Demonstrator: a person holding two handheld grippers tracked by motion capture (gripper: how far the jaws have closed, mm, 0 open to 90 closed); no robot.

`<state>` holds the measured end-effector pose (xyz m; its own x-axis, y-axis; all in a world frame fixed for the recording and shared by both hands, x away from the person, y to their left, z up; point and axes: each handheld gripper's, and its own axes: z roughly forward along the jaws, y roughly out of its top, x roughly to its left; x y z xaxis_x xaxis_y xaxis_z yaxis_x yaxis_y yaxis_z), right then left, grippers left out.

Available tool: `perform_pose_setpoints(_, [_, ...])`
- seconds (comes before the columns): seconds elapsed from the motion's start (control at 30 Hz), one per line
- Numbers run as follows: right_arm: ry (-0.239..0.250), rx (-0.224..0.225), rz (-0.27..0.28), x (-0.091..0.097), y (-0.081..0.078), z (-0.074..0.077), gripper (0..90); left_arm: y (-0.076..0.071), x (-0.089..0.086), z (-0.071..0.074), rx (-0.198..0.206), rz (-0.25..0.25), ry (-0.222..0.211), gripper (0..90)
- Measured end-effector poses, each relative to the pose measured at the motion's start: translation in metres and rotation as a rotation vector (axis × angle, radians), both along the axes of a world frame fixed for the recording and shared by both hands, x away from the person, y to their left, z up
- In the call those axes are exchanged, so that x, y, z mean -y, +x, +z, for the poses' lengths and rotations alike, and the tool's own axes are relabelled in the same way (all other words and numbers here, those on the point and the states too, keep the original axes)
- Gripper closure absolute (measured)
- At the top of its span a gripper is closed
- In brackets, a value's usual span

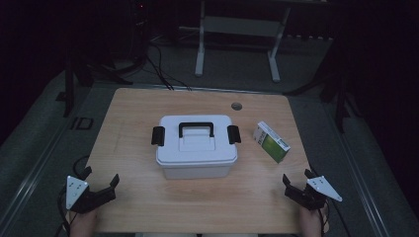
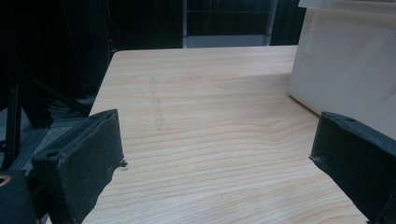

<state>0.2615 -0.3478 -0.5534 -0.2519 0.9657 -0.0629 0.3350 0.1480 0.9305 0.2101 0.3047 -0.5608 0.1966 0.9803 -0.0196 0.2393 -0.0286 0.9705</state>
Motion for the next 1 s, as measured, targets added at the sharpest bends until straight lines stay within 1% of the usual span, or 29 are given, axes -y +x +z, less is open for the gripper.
perform_pose_setpoints(0.03, [0.002,0.0,0.003,-0.001,0.0,0.001,13.5,0.0,0.0,0.001,0.0,0.008,0.004,2.1])
perform_pose_setpoints(0.17, [0.003,0.001,0.001,-0.001,0.0,0.002,13.5,0.0,-0.003,0.002,-0.001,0.017,-0.008,2.1])
perform_pose_setpoints(0.23, [-0.001,0.003,0.008,-0.001,0.0,0.002,13.5,0.0,-0.003,0.002,-0.012,0.025,-0.009,2.1])
perform_pose_setpoints(0.3, [-0.006,0.0,0.011,-0.001,0.0,0.003,13.5,0.001,-0.003,0.002,-0.028,0.023,-0.011,2.1])
perform_pose_setpoints(0.37, [-0.004,-0.002,0.008,-0.001,0.0,0.003,13.5,0.002,-0.002,0.002,-0.034,0.018,-0.013,2.1])
perform_pose_setpoints(0.43, [0.003,-0.007,-0.004,-0.001,0.0,0.003,13.5,0.003,0.0,0.003,-0.028,0.016,0.007,2.1])
perform_pose_setpoints(0.47, [0.019,-0.009,-0.013,-0.001,0.0,0.004,13.5,0.004,0.001,0.005,-0.022,0.016,0.016,2.1])
perform_pose_setpoints(0.5, [0.036,-0.01,-0.02,-0.001,0.0,0.006,13.5,0.004,0.001,0.006,-0.027,0.01,0.008,2.1])
perform_pose_setpoints(0.53, [0.047,-0.006,-0.022,-0.001,-0.001,0.008,13.5,0.006,0.001,0.007,-0.039,-0.002,-0.017,2.1])
perform_pose_setpoints(0.57, [0.047,-0.006,-0.022,-0.001,-0.001,0.008,13.5,0.006,0.001,0.007,-0.039,-0.002,-0.017,2.1])
perform_pose_setpoints(0.6, [0.06,-0.001,-0.028,-0.001,-0.001,0.012,13.5,0.008,0.001,0.01,-0.059,-0.014,-0.044,2.1])
perform_pose_setpoints(0.63, [0.086,0.0,-0.024,-0.002,-0.001,0.016,13.5,0.01,0.001,0.012,-0.069,-0.023,-0.052,2.1])
perform_pose_setpoints(0.67, [0.119,-0.007,-0.004,-0.005,0.0,0.021,12.9,0.01,0.002,0.013,-0.078,-0.028,-0.057,2.2])
perform_pose_setpoints(0.7, [0.119,-0.007,-0.004,-0.005,0.0,0.021,12.9,0.012,0.003,0.015,-0.084,-0.042,-0.061,2.2])
perform_pose_setpoints(0.73, [0.142,-0.007,0.016,-0.007,0.0,0.024,12.5,0.014,0.004,0.016,-0.089,-0.053,-0.072,2.2])
perform_pose_setpoints(0.77, [0.14,-0.009,0.027,-0.011,0.001,0.026,12.4,0.015,0.005,0.018,-0.097,-0.065,-0.078,2.2])
perform_pose_setpoints(0.8, [0.133,0.002,0.049,-0.014,0.001,0.028,12.4,0.016,0.006,0.019,-0.1,-0.08,-0.08,2.1])
perform_pose_setpoints(0.83, [0.116,0.012,0.1,-0.021,0.002,0.031,12.4,0.017,0.007,0.02,-0.101,-0.095,-0.08,2.2])
perform_pose_setpoints(0.87, [0.116,0.012,0.1,-0.021,0.002,0.031,12.4,0.019,0.009,0.021,-0.101,-0.102,-0.076,2.2])
perform_pose_setpoints(0.9, [0.11,-0.004,0.141,-0.031,0.004,0.032,12.6,0.021,0.012,0.021,-0.104,-0.124,-0.072,2.4])
perform_pose_setpoints(0.93, [0.11,-0.004,0.141,-0.031,0.004,0.032,12.6,0.021,0.012,0.021,-0.104,-0.124,-0.072,2.5])
perform_pose_setpoints(0.97, [0.106,-0.004,0.172,-0.039,0.005,0.032,13.4,0.023,0.015,0.022,-0.11,-0.149,-0.077,2.5])
perform_pose_setpoints(1.0, [0.106,-0.004,0.172,-0.039,0.005,0.032,13.4,0.023,0.015,0.022,-0.11,-0.149,-0.077,2.5])
